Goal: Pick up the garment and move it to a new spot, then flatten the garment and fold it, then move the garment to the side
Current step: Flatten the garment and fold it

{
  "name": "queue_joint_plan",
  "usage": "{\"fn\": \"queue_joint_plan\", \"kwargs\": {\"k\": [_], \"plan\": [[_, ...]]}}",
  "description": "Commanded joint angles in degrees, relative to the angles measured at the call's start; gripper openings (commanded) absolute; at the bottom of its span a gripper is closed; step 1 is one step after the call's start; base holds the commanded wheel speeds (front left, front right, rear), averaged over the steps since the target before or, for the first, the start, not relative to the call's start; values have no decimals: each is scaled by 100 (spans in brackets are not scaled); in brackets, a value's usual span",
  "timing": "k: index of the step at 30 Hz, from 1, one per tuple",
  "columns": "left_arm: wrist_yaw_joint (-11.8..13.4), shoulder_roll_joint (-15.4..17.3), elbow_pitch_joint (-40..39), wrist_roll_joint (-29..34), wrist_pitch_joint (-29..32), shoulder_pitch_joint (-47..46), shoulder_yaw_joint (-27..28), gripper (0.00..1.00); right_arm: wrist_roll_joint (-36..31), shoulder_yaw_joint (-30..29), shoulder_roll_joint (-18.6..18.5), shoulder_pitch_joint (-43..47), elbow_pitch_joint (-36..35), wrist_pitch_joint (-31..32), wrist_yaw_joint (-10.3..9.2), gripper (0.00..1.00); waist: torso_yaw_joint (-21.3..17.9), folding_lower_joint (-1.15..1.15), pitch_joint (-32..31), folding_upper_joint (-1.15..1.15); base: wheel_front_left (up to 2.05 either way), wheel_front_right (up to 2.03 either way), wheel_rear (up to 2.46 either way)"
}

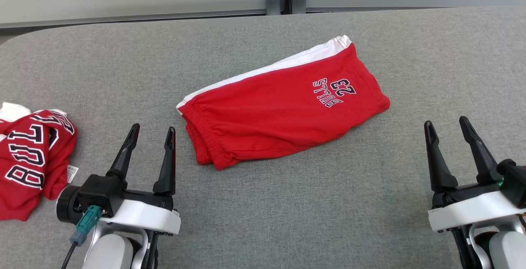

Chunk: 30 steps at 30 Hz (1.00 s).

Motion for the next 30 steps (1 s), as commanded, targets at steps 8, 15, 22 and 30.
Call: {"fn": "queue_joint_plan", "kwargs": {"k": [8,15,22,30], "plan": [[-7,-74,-84,-33,-9,-342,-35,100,60,-65,-229,-517,282,124,-1,100,296,0,436,0,0,0,0],[-51,-205,-156,-35,-7,-663,-51,100,177,242,-457,-1754,1598,268,-1,100,592,0,1006,0,0,0,0],[-167,-346,-73,0,-5,-862,-67,100,311,586,-441,-2759,3223,337,-2,100,825,0,1260,0,0,0,0],[-209,-422,-89,101,-5,-865,-6,100,823,1148,-344,-3073,4036,518,0,0,823,0,1200,0,0,0,0]]}}
